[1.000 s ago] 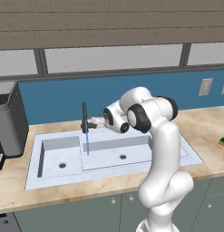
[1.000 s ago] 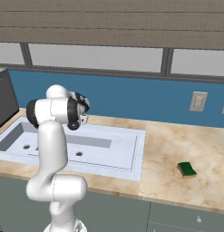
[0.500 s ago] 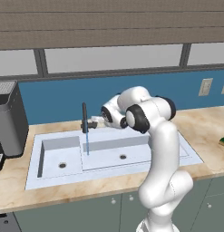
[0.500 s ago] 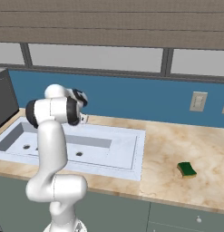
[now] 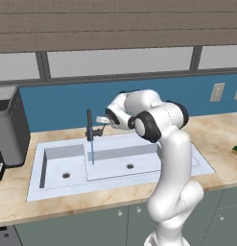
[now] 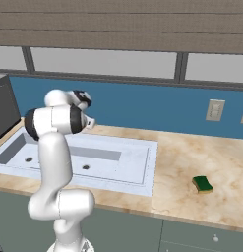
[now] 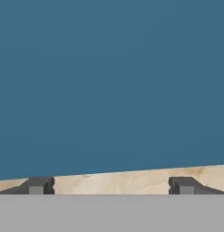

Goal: Soak the sponge with water for a few seconds and then drop it inside the sink.

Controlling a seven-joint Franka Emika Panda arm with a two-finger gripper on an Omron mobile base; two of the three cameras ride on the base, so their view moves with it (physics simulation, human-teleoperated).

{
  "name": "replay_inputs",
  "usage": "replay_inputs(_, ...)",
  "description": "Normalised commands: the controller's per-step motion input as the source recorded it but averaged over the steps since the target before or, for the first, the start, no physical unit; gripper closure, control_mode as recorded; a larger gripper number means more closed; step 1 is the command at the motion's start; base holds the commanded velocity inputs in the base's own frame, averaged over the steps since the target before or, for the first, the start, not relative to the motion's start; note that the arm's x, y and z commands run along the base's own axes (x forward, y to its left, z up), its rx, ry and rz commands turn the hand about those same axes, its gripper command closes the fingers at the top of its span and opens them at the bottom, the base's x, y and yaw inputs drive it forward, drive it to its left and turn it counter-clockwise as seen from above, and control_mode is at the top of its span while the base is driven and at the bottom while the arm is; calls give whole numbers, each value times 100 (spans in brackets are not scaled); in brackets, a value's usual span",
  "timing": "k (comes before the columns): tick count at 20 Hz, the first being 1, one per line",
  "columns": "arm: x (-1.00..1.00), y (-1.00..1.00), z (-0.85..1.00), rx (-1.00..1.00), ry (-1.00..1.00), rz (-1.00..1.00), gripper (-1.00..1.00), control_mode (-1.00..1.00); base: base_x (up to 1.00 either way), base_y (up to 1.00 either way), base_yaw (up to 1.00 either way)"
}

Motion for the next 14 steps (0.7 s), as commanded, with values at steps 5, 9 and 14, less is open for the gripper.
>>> replay_inputs(5,-16,-11,26,3,7,0,-100,-100,0,0,0)
replay_inputs(9,-29,-19,23,1,20,0,-100,-100,0,0,0)
replay_inputs(14,-34,-18,36,2,18,-3,-100,-100,0,0,0)
